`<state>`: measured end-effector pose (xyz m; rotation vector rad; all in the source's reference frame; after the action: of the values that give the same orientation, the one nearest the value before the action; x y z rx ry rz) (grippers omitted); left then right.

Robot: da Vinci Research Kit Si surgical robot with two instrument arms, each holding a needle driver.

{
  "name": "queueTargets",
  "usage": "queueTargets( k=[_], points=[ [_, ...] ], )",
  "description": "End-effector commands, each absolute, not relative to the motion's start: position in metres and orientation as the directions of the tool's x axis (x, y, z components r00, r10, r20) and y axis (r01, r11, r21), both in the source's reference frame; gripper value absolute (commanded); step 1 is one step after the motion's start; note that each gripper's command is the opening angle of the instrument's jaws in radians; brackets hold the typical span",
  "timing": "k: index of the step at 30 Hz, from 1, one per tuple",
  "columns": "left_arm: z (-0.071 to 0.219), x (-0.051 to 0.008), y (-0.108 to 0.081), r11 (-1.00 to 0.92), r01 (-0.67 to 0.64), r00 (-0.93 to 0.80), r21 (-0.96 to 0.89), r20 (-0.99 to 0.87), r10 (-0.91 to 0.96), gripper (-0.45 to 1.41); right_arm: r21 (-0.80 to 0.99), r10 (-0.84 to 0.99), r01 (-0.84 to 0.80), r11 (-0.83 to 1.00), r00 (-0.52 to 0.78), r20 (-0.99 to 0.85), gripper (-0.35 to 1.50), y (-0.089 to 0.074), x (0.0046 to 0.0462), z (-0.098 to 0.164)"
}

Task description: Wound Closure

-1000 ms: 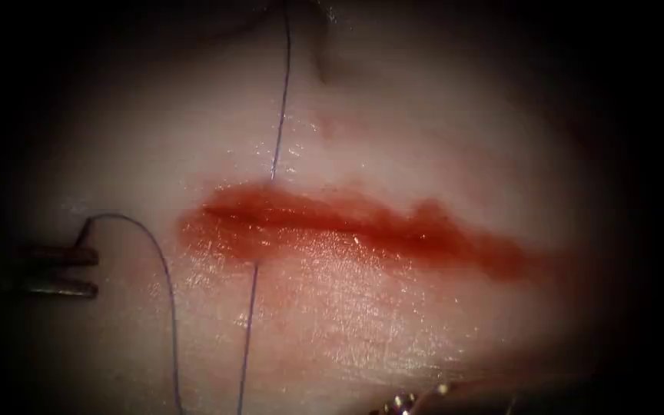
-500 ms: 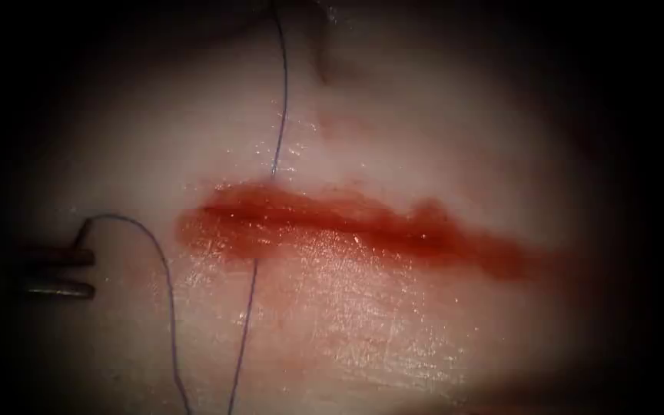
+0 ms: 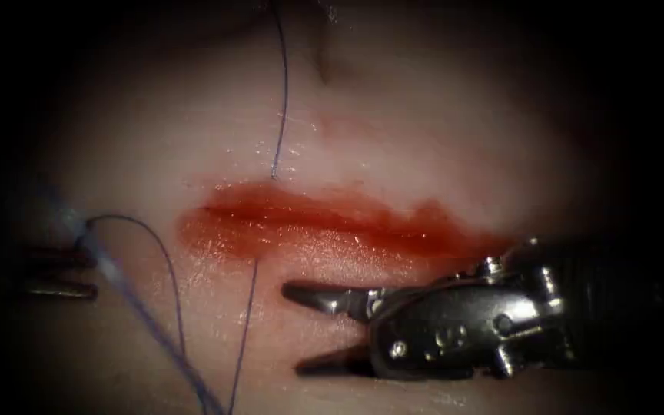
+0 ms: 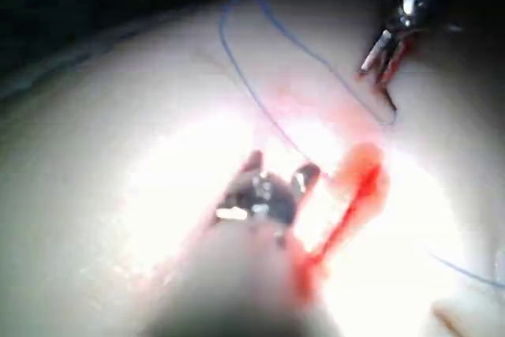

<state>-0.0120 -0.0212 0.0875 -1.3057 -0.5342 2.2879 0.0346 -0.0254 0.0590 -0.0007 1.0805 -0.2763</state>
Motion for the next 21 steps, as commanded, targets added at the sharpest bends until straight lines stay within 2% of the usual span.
queueTargets(
  k=[1,13,15,17,18,19,21],
  points=[
    [0.0881,-0.0125,-0.0221,-0.822,-0.188,-0.450,-0.538,-0.697,0.559,-0.38,-0.147,-0.238,0.230,0.962,0.439,-0.867,1.01,-0.0264,0.0358,0.0602],
    [0.0883,-0.0126,-0.0223,-0.823,-0.187,-0.450,-0.537,-0.698,0.557,-0.38,-0.188,-0.260,0.202,0.961,0.439,-0.860,0.99,-0.0261,0.0395,0.0627],
    [0.0883,-0.0126,-0.0224,-0.823,-0.187,-0.450,-0.537,-0.698,0.557,-0.38,-0.188,-0.259,0.200,0.962,0.441,-0.859,0.71,-0.0261,0.0399,0.0628],
    [0.0882,-0.0125,-0.0224,-0.823,-0.187,-0.450,-0.537,-0.698,0.557,-0.38,-0.183,-0.256,0.199,0.963,0.444,-0.859,0.32,-0.0262,0.0399,0.0629],
    [0.0882,-0.0125,-0.0224,-0.823,-0.187,-0.450,-0.537,-0.698,0.557,-0.38,-0.175,-0.256,0.213,0.961,0.453,-0.854,-0.11,-0.0265,0.0397,0.0631],
    [0.0882,-0.0125,-0.0224,-0.823,-0.187,-0.450,-0.537,-0.698,0.557,-0.38,-0.170,-0.259,0.227,0.959,0.454,-0.852,-0.35,-0.0267,0.0395,0.0632],
    [0.0882,-0.0125,-0.0224,-0.823,-0.184,-0.451,-0.538,-0.698,0.557,-0.38,-0.159,-0.265,0.262,0.952,0.444,-0.856,-0.35,-0.0273,0.0392,0.0635]
  ],
)
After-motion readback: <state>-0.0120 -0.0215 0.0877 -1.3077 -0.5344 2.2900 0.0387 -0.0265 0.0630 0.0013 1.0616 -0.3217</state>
